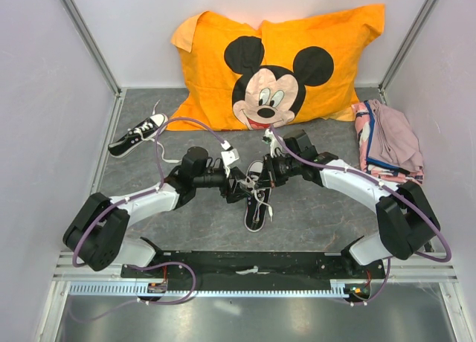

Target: Tie the shoes

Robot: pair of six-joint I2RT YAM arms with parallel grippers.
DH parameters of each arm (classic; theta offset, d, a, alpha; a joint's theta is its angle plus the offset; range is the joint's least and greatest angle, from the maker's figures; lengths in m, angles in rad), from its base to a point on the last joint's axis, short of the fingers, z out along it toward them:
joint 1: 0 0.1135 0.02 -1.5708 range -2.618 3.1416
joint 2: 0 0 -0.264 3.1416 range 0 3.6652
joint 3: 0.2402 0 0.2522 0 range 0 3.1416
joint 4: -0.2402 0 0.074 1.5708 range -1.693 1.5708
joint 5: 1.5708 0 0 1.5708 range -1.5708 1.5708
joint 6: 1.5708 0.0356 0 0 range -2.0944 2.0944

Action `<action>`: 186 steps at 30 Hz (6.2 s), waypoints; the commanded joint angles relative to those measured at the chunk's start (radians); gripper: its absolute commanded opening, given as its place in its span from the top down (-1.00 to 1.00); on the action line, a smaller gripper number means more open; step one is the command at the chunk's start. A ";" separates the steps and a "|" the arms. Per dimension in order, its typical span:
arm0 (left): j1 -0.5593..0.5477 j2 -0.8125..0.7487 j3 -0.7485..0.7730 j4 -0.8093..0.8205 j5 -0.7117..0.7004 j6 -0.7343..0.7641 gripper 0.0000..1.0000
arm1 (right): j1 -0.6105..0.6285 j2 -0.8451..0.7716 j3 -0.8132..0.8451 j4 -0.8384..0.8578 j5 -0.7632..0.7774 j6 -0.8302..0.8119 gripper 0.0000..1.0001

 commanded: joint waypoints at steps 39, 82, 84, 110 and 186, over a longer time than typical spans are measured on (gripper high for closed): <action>-0.048 0.092 0.043 0.064 -0.035 0.041 0.96 | -0.049 -0.025 -0.024 0.120 -0.097 0.068 0.54; -0.048 0.104 0.084 -0.036 0.083 0.245 0.94 | -0.048 0.097 0.163 -0.125 -0.352 -0.879 0.02; -0.048 0.104 0.084 -0.036 0.083 0.245 0.94 | -0.045 0.100 0.163 -0.124 -0.351 -0.878 0.13; -0.031 0.081 0.049 0.011 0.048 0.103 0.68 | -0.077 0.085 0.117 -0.037 -0.355 -0.690 1.00; 0.031 0.104 0.109 -0.015 0.209 0.086 0.49 | -0.068 0.053 0.096 -0.065 -0.372 -0.807 1.00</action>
